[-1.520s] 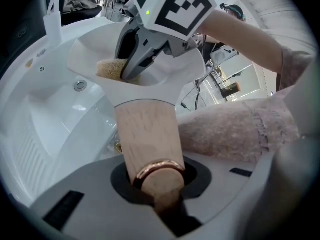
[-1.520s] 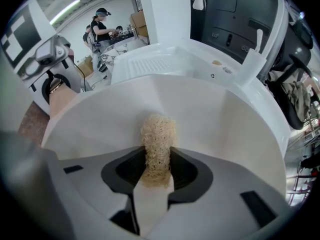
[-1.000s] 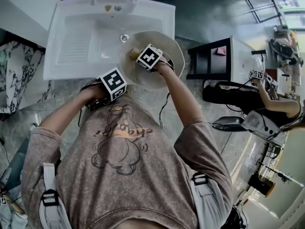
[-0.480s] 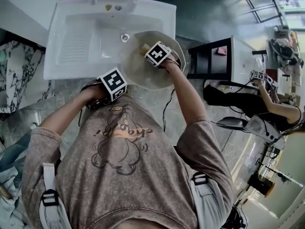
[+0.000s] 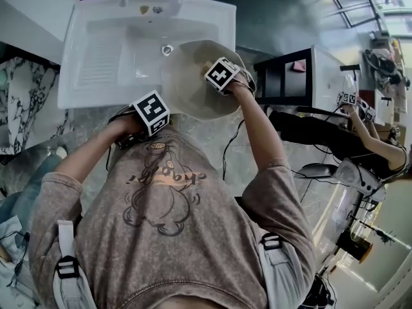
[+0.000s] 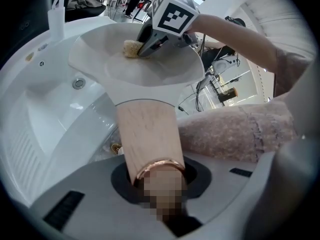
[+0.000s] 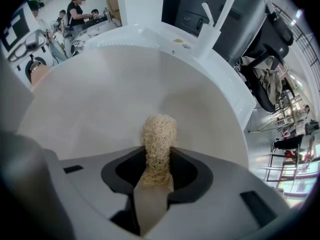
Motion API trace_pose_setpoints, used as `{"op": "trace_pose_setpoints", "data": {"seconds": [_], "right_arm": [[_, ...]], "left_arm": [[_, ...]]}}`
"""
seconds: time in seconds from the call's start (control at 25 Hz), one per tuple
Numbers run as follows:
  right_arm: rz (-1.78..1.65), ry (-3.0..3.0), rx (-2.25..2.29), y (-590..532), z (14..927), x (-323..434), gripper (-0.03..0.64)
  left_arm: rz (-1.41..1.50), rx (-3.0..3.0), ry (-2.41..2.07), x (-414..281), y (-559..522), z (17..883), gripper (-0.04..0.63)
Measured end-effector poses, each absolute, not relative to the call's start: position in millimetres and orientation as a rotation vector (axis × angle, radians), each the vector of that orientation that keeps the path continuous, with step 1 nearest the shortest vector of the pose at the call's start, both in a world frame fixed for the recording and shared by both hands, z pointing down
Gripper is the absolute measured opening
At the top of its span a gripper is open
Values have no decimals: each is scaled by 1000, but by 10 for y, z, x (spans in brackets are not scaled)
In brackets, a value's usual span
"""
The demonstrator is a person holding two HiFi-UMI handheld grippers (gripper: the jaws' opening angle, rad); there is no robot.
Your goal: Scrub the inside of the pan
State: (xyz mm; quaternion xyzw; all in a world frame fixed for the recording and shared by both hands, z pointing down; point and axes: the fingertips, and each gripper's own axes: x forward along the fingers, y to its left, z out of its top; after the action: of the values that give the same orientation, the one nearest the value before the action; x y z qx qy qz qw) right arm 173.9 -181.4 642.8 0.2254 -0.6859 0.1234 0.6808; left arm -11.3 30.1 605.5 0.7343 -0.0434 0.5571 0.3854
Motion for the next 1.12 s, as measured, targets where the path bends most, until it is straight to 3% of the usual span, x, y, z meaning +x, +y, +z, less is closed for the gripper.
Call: {"op": "trace_pose_setpoints", "data": {"seconds": [1.12], "right_arm": [[347, -1499, 361, -1390, 6376, 1805, 155]], "left_arm": [[1366, 1841, -72, -56, 330, 6057, 63]]}}
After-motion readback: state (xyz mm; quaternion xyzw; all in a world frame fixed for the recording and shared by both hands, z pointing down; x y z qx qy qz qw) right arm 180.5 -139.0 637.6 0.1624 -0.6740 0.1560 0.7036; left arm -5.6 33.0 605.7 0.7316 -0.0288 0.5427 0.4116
